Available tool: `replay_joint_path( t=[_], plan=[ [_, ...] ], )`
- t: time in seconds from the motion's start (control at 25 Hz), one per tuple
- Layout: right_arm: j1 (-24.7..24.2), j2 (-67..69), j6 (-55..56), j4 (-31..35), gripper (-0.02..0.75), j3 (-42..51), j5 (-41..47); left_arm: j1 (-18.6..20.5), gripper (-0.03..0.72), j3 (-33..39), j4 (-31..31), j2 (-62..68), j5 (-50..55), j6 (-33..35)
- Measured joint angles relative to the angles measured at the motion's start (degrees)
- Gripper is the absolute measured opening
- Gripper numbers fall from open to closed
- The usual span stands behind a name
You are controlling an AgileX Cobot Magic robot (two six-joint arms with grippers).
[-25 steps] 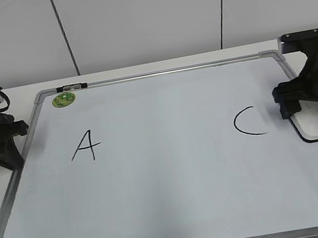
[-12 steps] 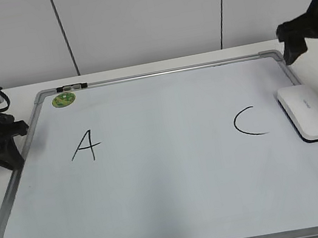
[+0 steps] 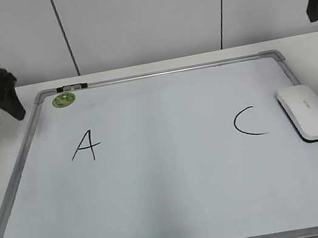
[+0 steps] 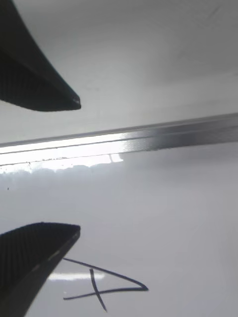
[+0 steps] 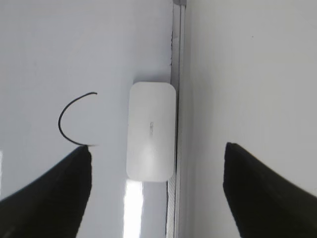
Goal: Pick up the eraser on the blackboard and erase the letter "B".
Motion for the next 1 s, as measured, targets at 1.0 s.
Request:
replay_joint_path(
  t=[1.0],
  plan=[
    [0.00,-22.86,-7.00,6.40,0.594,2.41,13.14,-3.20,0.523,23.91,7.43,-51.61,2.82,-3.70]
  ],
)
